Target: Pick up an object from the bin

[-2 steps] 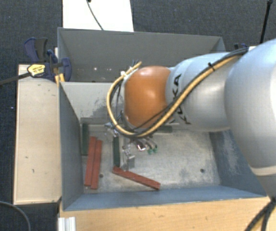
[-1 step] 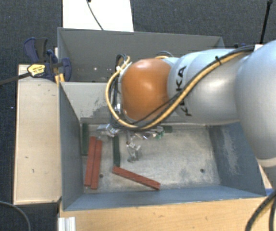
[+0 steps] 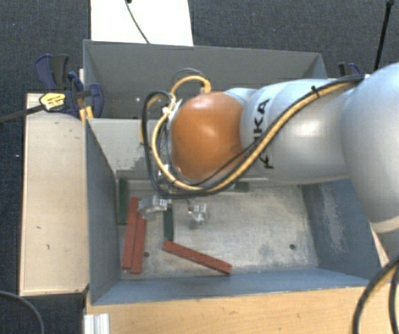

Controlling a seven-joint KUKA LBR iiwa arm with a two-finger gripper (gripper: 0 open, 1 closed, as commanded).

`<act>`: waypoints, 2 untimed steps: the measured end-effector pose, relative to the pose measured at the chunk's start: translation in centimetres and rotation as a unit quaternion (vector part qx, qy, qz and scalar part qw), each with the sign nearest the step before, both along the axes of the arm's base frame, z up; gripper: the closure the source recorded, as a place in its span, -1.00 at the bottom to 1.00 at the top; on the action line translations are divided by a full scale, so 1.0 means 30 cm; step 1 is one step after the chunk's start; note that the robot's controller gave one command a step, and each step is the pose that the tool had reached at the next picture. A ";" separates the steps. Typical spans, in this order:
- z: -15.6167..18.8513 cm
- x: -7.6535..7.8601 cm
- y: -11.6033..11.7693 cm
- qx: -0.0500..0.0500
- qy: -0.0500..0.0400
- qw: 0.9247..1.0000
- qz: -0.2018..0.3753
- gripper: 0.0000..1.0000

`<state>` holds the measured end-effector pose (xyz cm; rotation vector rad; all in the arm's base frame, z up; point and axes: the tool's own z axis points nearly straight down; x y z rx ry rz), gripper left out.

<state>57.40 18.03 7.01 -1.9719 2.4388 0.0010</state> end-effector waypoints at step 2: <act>0.002 0.001 0.003 0.000 0.001 1.000 -0.007 1.00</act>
Offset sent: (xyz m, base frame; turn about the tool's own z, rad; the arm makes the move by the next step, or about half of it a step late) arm 0.0000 0.0000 0.0000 0.0000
